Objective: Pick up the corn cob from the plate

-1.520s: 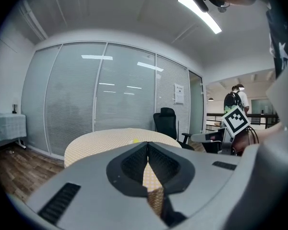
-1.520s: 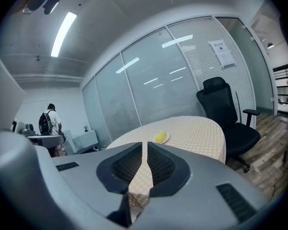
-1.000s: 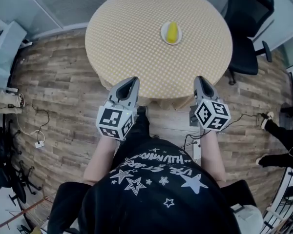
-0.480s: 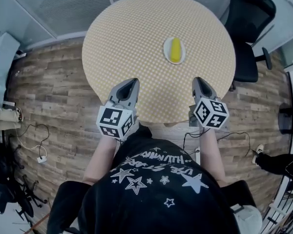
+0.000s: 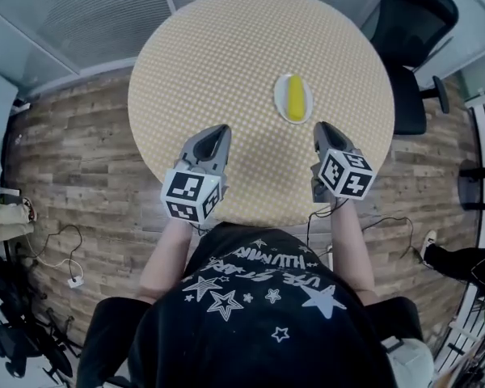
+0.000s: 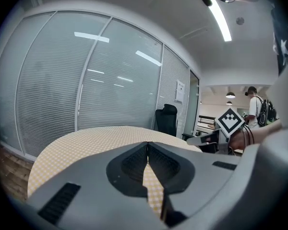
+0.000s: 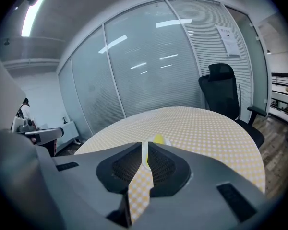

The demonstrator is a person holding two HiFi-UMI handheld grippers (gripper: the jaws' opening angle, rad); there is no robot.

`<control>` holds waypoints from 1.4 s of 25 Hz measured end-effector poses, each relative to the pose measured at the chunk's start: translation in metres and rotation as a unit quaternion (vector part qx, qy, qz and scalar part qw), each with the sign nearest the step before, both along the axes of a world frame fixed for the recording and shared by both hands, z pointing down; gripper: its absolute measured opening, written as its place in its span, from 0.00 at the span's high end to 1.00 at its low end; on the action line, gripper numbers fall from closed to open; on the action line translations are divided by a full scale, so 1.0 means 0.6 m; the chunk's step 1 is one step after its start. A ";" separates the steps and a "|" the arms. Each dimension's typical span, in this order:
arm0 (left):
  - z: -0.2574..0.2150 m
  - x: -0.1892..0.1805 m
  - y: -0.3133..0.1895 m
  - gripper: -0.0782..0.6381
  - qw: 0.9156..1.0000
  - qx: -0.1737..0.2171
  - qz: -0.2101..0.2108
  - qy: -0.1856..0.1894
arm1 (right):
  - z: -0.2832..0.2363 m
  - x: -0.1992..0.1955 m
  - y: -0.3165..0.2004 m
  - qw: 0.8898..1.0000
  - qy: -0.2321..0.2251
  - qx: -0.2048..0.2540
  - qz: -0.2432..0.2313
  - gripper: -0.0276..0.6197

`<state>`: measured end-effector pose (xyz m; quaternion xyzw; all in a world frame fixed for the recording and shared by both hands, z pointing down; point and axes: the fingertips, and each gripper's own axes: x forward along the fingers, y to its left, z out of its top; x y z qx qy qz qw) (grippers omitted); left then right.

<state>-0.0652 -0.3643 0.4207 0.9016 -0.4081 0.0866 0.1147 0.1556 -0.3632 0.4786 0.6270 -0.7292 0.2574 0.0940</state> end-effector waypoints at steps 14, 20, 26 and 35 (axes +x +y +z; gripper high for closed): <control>0.040 0.007 -0.147 0.88 1.000 -0.017 0.024 0.000 | 0.086 -0.002 -0.145 0.994 -0.002 -0.110 -0.005 0.87; 0.059 0.010 -0.176 0.88 0.999 -0.029 0.027 0.003 | 0.126 -0.009 -0.190 0.987 -0.002 -0.160 -0.023 0.68; 0.069 0.019 -0.192 0.88 0.999 -0.034 0.030 0.006 | 0.165 -0.012 -0.222 0.978 -0.036 -0.207 -0.013 0.55; 0.088 0.016 -0.203 0.88 0.998 -0.053 0.029 0.013 | 0.225 -0.019 -0.250 0.962 -0.019 -0.271 -0.015 0.54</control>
